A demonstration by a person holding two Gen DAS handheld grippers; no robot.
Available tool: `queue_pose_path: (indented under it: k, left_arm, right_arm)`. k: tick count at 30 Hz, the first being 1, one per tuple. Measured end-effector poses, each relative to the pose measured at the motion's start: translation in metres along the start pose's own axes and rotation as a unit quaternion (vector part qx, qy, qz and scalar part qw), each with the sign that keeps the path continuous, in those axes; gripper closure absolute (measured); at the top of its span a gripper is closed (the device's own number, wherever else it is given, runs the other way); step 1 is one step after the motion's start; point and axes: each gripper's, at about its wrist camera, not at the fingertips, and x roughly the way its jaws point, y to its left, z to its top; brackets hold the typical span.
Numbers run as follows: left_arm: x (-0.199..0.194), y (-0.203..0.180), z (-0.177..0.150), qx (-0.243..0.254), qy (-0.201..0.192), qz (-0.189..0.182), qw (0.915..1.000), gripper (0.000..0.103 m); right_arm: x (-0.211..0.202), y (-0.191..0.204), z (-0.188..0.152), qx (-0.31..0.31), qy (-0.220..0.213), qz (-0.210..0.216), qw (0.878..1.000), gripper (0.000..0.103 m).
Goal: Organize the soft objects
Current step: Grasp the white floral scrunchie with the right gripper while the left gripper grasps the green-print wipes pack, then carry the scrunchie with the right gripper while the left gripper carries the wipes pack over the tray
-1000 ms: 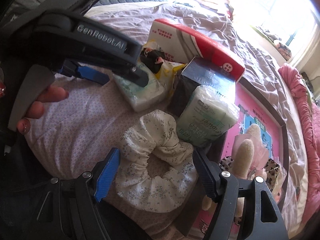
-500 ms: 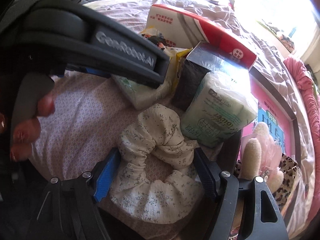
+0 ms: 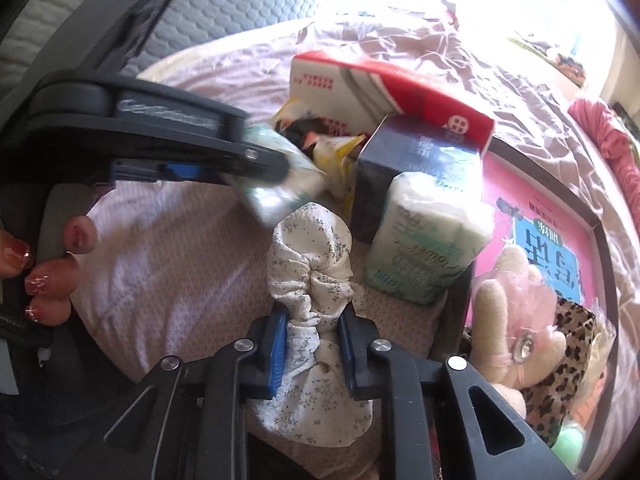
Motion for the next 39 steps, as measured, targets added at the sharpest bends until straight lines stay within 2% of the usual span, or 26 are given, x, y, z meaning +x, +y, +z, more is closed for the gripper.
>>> queue_pose_path:
  k: [6,12,19,39]
  left_arm:
    - [-0.025,0.003,0.002,0.003,-0.027,0.006,0.9996,0.057]
    - [-0.036,-0.004,0.001,0.014,-0.033,0.004,0.9994,0.057]
    - [-0.052,-0.021,-0.004,0.039,-0.049,0.009,0.998,0.057]
    - [-0.077,-0.096,-0.038,0.136,-0.068,0.017,0.9882,0.057]
  right_arm:
    - [-0.023,-0.005,0.005,0.01,-0.034,0.006,0.999,0.08]
    - [-0.043,0.009,0.01,0.016,-0.057,0.0,0.998,0.08]
    - [-0.07,0.017,-0.002,0.026,-0.077,-0.011,0.997,0.08]
    - [-0.127,-0.027,-0.017,0.093,-0.133,-0.043,0.986,0.08]
